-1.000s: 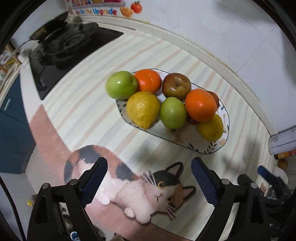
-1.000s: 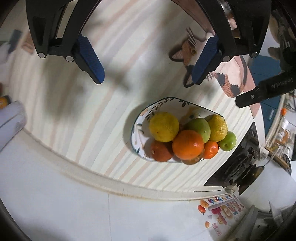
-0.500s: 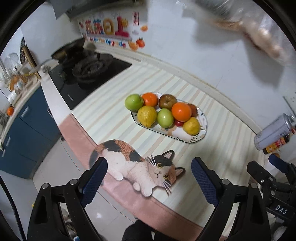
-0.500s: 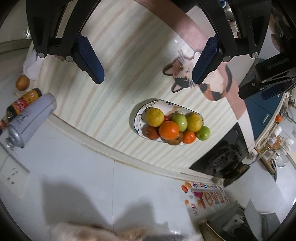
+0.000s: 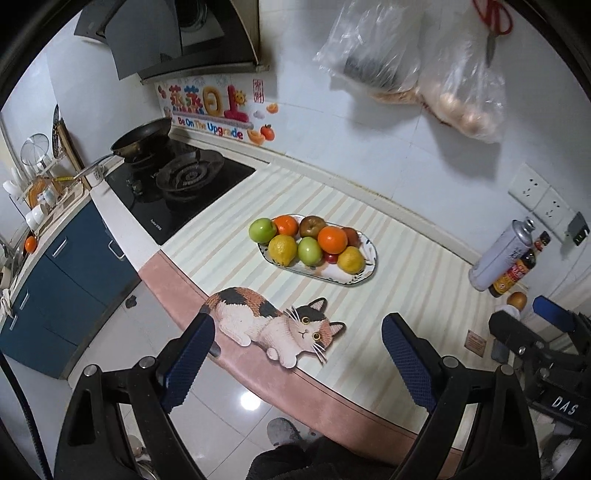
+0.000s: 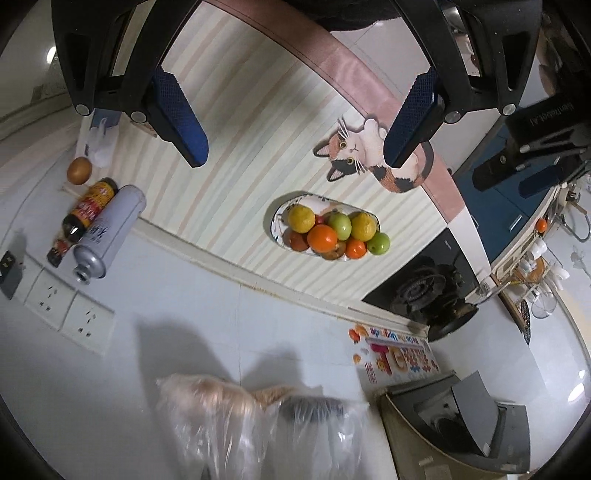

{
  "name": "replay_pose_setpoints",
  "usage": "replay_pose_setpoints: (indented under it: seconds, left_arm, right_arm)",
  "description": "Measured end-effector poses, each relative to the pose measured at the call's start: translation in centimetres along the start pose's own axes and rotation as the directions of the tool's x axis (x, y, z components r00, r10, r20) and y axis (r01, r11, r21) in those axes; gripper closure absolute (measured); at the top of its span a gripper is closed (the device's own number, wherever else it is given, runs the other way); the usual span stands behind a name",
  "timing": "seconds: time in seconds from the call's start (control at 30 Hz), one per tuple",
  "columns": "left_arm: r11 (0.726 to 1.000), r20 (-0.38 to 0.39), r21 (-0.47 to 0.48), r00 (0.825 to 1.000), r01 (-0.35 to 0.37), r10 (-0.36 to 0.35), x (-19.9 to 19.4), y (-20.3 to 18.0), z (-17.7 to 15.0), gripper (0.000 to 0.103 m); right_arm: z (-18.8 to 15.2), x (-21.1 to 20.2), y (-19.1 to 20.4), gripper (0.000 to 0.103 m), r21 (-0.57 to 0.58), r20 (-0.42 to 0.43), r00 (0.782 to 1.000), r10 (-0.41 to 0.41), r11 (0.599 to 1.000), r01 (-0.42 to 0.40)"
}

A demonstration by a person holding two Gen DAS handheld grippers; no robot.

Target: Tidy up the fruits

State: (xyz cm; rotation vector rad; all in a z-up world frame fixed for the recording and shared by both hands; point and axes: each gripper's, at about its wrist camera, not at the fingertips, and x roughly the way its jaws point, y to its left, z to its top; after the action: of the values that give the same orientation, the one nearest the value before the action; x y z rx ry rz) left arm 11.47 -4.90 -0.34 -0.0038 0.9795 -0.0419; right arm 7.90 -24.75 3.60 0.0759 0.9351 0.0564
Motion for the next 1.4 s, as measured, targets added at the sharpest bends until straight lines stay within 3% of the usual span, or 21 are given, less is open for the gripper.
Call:
replay_pose_setpoints:
  seconds: [0.23, 0.5, 0.97, 1.4]
  left_arm:
    - [1.000, 0.045, -0.010, 0.999, -0.001, 0.001, -2.5, 0.0, -0.4, 0.010]
    - [1.000, 0.050, -0.017, 0.999, 0.002, -0.001, -2.7, -0.3, -0.4, 0.010]
    - [0.998, 0.040, -0.023, 0.997, -0.061, 0.062, 1.3, 0.1, 2.4, 0.010]
    - [0.992, -0.008, -0.033, 0.993, -0.119, 0.119, 7.8, 0.9, 5.1, 0.010]
  right_arm:
    - [0.5, -3.1, 0.2, 0.005, -0.019, 0.027, 1.000, -0.008, 1.000, 0.008]
    - [0.8, -3.3, 0.1, 0.005, -0.031, 0.029, 0.999, -0.014, 0.999, 0.015]
    - [3.4, 2.8, -1.0, 0.005, -0.011, -0.012, 1.000, -0.016, 1.000, 0.016]
    - [6.1, 10.5, -1.2, 0.005, 0.004, -0.079, 0.996, -0.035, 0.999, 0.035]
